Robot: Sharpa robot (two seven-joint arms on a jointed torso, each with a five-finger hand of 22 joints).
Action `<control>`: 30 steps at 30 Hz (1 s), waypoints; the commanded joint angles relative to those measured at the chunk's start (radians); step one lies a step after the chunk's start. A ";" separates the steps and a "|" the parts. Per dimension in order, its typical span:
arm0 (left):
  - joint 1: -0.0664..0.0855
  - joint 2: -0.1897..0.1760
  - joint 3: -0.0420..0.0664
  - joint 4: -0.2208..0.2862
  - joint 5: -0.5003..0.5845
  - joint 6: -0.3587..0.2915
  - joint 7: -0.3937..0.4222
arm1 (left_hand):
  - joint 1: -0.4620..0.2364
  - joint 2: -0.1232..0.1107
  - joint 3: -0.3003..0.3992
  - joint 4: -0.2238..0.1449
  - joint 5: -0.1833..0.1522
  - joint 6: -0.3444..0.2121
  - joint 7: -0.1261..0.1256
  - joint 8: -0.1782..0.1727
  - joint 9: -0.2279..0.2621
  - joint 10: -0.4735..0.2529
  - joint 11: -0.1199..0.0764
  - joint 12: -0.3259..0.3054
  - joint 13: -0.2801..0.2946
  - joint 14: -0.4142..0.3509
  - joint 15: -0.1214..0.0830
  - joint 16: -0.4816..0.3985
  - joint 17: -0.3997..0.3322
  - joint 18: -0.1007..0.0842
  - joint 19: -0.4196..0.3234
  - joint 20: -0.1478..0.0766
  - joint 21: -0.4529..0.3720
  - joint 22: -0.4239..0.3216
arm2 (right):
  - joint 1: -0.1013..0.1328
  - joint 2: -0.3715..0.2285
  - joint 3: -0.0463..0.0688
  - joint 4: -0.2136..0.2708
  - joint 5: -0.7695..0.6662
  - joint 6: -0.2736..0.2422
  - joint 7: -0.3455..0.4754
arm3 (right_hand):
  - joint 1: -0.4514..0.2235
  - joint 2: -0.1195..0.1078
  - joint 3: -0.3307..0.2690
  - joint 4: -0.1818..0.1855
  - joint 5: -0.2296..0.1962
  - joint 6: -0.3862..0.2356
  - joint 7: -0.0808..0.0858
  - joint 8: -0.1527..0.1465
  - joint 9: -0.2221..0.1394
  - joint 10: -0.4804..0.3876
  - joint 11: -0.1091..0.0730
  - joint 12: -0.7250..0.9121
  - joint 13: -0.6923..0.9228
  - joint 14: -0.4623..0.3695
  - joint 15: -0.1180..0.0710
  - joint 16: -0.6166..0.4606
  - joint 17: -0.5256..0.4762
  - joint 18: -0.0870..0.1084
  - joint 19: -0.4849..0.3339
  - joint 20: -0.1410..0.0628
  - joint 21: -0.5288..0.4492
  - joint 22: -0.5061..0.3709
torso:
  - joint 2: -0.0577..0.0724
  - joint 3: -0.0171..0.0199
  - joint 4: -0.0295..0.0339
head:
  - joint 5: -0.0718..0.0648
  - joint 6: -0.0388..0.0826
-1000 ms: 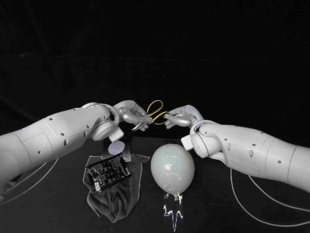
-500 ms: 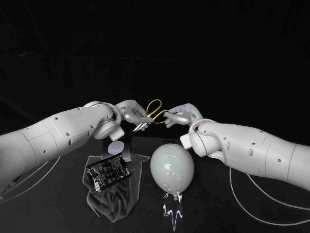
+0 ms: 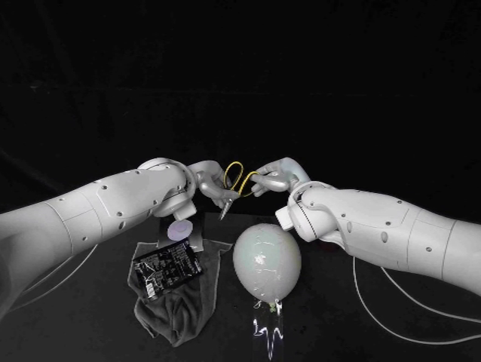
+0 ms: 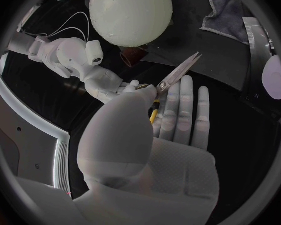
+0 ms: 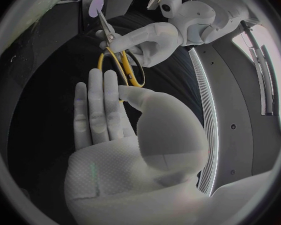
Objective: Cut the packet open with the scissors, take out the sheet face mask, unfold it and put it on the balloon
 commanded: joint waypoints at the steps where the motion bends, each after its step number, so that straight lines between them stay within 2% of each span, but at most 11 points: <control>1: -0.002 0.007 -0.004 -0.008 -0.126 0.031 -0.075 | 0.005 0.020 0.148 -0.144 0.003 -0.009 0.003 0.000 0.007 0.006 -0.011 0.008 0.007 -0.011 -0.001 -0.005 0.003 0.003 -0.008 -0.002 0.008 0.003 | 0.007 0.004 0.004 0.003 -0.082 -0.002 -0.002 | -0.010 0.003 0.009 -0.016 0.011 0.027 -0.026 0.027 0.059 0.015 -0.008 0.004 0.002 0.003 -0.002 -0.005 0.004 0.006 -0.010 -0.001 0.009 0.009 | 0.000 -0.0001 0.0000 | 0.001 0.000; 8: -0.001 0.020 -0.006 -0.006 -0.169 0.021 -0.089 | 0.003 0.020 0.152 -0.148 0.003 -0.014 0.005 0.001 0.013 0.001 -0.009 0.009 0.008 -0.015 0.001 -0.005 0.005 0.002 -0.012 -0.002 0.014 0.007 | 0.007 0.013 0.004 0.001 -0.133 0.002 -0.018 | -0.013 0.003 0.009 -0.020 0.016 0.027 -0.026 0.027 0.061 0.015 -0.008 0.004 0.003 0.003 -0.003 -0.006 0.008 0.006 -0.016 -0.001 0.016 0.016 | 0.000 0.0000 -0.0002 | -0.001 0.000; 13: -0.001 0.020 -0.006 -0.002 -0.151 -0.012 -0.094 | -0.006 0.019 0.157 -0.145 0.004 -0.021 0.008 0.000 0.021 -0.006 -0.006 0.011 0.008 -0.023 0.004 -0.005 0.009 0.000 -0.021 -0.001 0.017 0.010 | 0.007 0.020 0.004 -0.008 -0.159 0.000 -0.031 | -0.016 0.006 0.010 -0.024 0.018 0.028 -0.027 0.027 0.063 0.015 -0.008 0.004 0.004 0.004 -0.003 -0.007 0.011 0.006 -0.021 -0.001 0.023 0.023 | 0.000 -0.0006 -0.0006 | -0.004 0.001; 16: -0.001 0.018 -0.006 -0.003 -0.124 -0.042 -0.092 | -0.011 0.006 0.161 -0.148 0.003 -0.031 0.012 -0.005 0.023 -0.023 -0.002 0.007 0.006 -0.036 0.009 -0.009 0.009 -0.001 -0.028 0.000 0.020 0.012 | 0.008 0.019 0.004 -0.013 -0.165 -0.003 -0.036 | -0.017 0.006 0.010 -0.026 0.018 0.028 -0.027 0.027 0.064 0.016 -0.008 0.004 0.005 0.004 -0.003 -0.008 0.013 0.006 -0.023 -0.001 0.026 0.026 | 0.000 -0.0001 -0.0003 | -0.007 0.002; 19: 0.000 0.013 -0.006 -0.005 -0.092 -0.073 -0.088 | -0.051 -0.068 0.130 -0.137 0.001 -0.046 0.023 -0.015 0.022 -0.059 0.011 -0.001 0.001 -0.067 0.024 -0.022 0.005 -0.011 -0.057 0.009 0.001 0.004 | 0.008 0.017 0.004 -0.018 -0.168 -0.010 -0.039 | -0.017 0.006 0.010 -0.026 0.018 0.028 -0.027 0.027 0.064 0.016 -0.008 0.004 0.005 0.004 -0.003 -0.008 0.013 0.006 -0.023 -0.001 0.026 0.026 | 0.000 0.0000 -0.0003 | -0.009 0.002; 20: 0.000 0.011 -0.006 -0.006 -0.083 -0.083 -0.086 | -0.051 -0.068 0.130 -0.137 0.001 -0.046 0.023 -0.015 0.022 -0.059 0.011 -0.001 0.001 -0.067 0.024 -0.022 0.005 -0.011 -0.057 0.009 0.001 0.004 | 0.008 0.016 0.004 -0.020 -0.167 -0.014 -0.041 | -0.017 0.006 0.010 -0.026 0.018 0.028 -0.027 0.027 0.064 0.016 -0.008 0.004 0.005 0.004 -0.003 -0.008 0.013 0.006 -0.023 -0.001 0.026 0.026 | 0.000 0.0000 -0.0001 | -0.010 0.002; 21: 0.000 0.010 -0.006 -0.007 -0.077 -0.090 -0.085 | -0.122 -0.153 0.073 -0.103 0.004 -0.079 0.045 -0.037 0.013 -0.091 0.031 -0.004 -0.005 -0.087 0.036 -0.029 0.003 -0.017 -0.077 0.014 -0.015 -0.004 | 0.008 0.016 0.004 -0.021 -0.162 -0.017 -0.043 | -0.019 0.007 0.010 -0.028 0.019 0.028 -0.027 0.027 0.065 0.016 -0.009 0.004 0.005 0.005 -0.003 -0.009 0.014 0.006 -0.026 -0.001 0.030 0.030 | 0.000 0.0000 0.0000 | -0.010 0.002; 22: 0.000 0.010 -0.006 -0.007 -0.073 -0.095 -0.084 | -0.142 -0.175 0.057 -0.091 0.008 -0.091 0.050 -0.047 0.009 -0.108 0.037 -0.004 -0.007 -0.101 0.042 -0.035 0.001 -0.021 -0.088 0.015 -0.024 -0.009 | 0.008 0.016 0.004 -0.022 -0.157 -0.019 -0.044 | -0.019 0.007 0.010 -0.029 0.019 0.028 -0.027 0.027 0.065 0.016 -0.009 0.004 0.006 0.005 -0.003 -0.009 0.015 0.006 -0.026 -0.001 0.030 0.031 | 0.000 0.0000 0.0000 | -0.010 0.002; 25: 0.000 0.008 -0.007 -0.011 -0.060 -0.112 -0.083 | -0.152 -0.200 0.034 -0.074 0.003 -0.105 0.056 -0.064 0.000 -0.139 0.046 0.001 -0.007 -0.129 0.052 -0.043 -0.003 -0.031 -0.115 0.017 -0.050 -0.024 | 0.007 0.017 0.004 -0.022 -0.126 -0.034 -0.053 | -0.020 0.007 0.010 -0.029 0.019 0.029 -0.027 0.026 0.065 0.016 -0.009 0.004 0.006 0.005 -0.003 -0.009 0.016 0.006 -0.028 -0.001 0.032 0.032 | 0.000 0.0008 0.0003 | -0.011 0.003; 26: 0.000 0.008 -0.007 -0.012 -0.059 -0.115 -0.083 | -0.159 -0.221 0.006 -0.065 0.004 -0.123 0.064 -0.079 -0.007 -0.168 0.055 -0.001 -0.008 -0.154 0.062 -0.052 -0.007 -0.038 -0.131 0.017 -0.066 -0.033 | 0.007 0.017 0.004 -0.022 -0.121 -0.038 -0.054 | -0.020 0.008 0.011 -0.030 0.019 0.029 -0.027 0.026 0.066 0.016 -0.009 0.004 0.006 0.005 -0.003 -0.009 0.017 0.006 -0.029 -0.001 0.033 0.034 | 0.000 0.0008 0.0002 | -0.011 0.004; 30: 0.000 0.007 -0.007 -0.015 -0.049 -0.131 -0.088 | -0.139 -0.215 -0.052 -0.046 0.003 -0.132 0.071 -0.094 -0.017 -0.201 0.064 0.007 -0.005 -0.179 0.072 -0.055 -0.014 -0.046 -0.136 0.017 -0.087 -0.048 | 0.007 0.023 0.004 -0.034 -0.107 -0.056 -0.059 | -0.022 0.009 0.011 -0.032 0.017 0.029 -0.027 0.026 0.066 0.016 -0.009 0.004 0.007 0.005 -0.003 -0.010 0.018 0.006 -0.032 -0.001 0.037 0.038 | 0.000 0.0003 0.0005 | -0.012 0.004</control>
